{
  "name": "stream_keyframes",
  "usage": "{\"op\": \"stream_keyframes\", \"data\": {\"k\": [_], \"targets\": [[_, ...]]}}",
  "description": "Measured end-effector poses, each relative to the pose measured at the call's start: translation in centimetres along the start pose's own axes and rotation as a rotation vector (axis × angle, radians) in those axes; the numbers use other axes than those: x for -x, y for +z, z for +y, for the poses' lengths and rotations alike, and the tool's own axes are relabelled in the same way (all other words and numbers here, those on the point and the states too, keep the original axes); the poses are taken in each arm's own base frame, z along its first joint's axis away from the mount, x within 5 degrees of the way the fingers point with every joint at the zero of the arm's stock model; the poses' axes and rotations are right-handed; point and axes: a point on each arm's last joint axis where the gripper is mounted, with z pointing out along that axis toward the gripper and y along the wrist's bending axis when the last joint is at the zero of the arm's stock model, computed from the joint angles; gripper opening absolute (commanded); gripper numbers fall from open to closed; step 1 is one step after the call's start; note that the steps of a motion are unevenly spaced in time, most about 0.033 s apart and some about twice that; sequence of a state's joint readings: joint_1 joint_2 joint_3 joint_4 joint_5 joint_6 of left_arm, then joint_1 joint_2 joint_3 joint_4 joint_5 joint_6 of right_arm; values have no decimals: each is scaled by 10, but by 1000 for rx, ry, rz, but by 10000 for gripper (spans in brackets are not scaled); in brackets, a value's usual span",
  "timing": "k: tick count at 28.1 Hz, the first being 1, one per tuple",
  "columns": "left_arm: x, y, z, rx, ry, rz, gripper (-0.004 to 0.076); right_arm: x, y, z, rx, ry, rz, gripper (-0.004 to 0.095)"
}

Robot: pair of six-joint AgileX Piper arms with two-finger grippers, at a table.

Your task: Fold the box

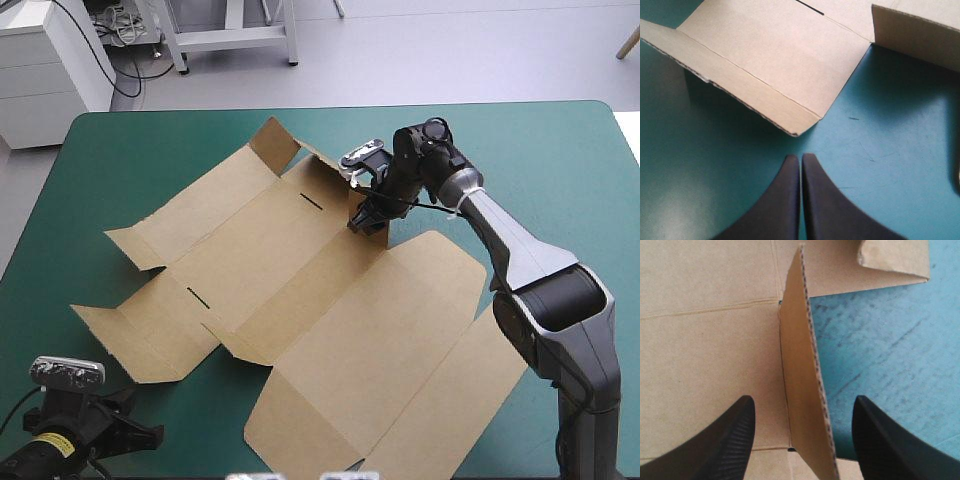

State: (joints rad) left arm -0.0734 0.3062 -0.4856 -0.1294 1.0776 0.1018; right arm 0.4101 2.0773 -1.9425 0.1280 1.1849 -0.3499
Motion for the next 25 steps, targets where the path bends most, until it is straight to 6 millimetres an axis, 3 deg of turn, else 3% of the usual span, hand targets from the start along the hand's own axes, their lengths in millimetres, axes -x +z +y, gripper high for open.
{"op": "stream_keyframes", "data": {"k": [13, 16, 23, 25], "targets": [[0, 0, 0, 0, 0, 0, -8, 4, 14, -3, -5, -30, -25, 529], [0, 0, 0, 0, 0, 0, -8, 5, 16, -3, -9, -29, -38, 429], [0, 0, 0, 0, 0, 0, -8, 6, 16, -3, -6, -33, -46, -20], [0, 0, 0, 0, 0, 0, -8, 7, 16, -1, 8, -30, -49, -20]]}}
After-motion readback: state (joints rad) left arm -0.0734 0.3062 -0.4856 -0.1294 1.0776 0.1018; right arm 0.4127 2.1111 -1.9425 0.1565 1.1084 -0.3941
